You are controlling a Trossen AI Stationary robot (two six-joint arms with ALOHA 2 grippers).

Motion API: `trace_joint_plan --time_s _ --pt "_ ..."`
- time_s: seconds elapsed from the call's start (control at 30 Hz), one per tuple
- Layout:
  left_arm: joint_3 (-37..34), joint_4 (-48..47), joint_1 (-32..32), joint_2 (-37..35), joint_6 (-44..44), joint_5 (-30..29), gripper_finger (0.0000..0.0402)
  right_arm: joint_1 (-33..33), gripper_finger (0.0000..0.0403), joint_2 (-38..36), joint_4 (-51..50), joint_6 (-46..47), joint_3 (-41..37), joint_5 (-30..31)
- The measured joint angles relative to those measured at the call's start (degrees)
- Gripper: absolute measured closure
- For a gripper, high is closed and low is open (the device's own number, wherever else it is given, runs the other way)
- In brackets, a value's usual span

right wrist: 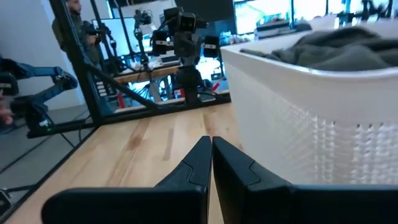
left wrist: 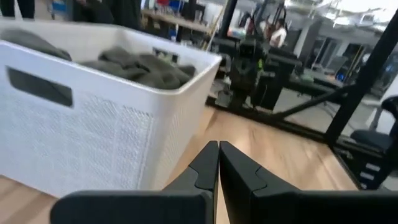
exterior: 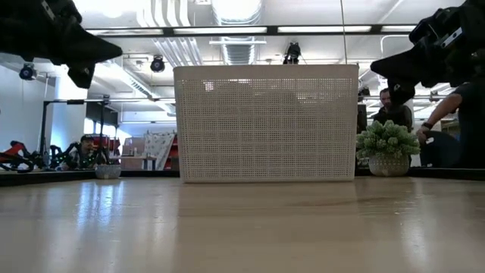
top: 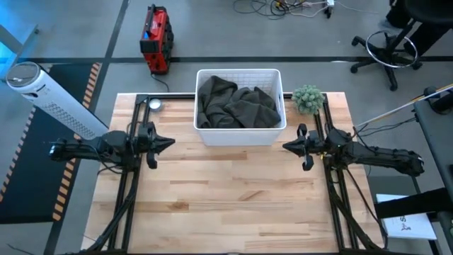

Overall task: Sort clothes
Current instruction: Return to Home Position

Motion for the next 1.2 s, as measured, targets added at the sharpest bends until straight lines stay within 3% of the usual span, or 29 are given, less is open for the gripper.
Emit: trace_joint_plan --time_s 0.17,0.3,0.4,0.53,0.83,1.2 --pt "0.0 -5.2 0.0 -7.1 0.2 -0.2 0.0402 -1.0 0.0403 -4.0 -3.9 -2.6 0.1 0.0" --pt "3.2 -12.4 -0.1 -6.6 1.7 -1.4 0.0402 -1.6 0.0403 -10.1 -10.5 -2.0 0.1 0.1" --pt "5.2 -16.7 -0.1 -7.0 1.4 -1.6 0.0402 -1.8 0.0403 -10.6 -10.7 -2.1 0.4 0.1" --pt "3.4 -11.7 -0.2 -6.9 1.8 -1.3 0.0402 -2.2 0.0403 -10.3 -10.8 -2.0 0.0 0.3" --pt "-13.2 14.4 -0.2 -6.8 0.7 5.1 0.0402 -2.2 0.0403 -10.3 -10.1 -0.1 -0.4 -1.1" --pt "-12.9 10.7 -0.3 -6.9 -0.3 11.6 0.0402 -2.2 0.0403 -10.1 -9.9 1.0 -0.4 -4.2"
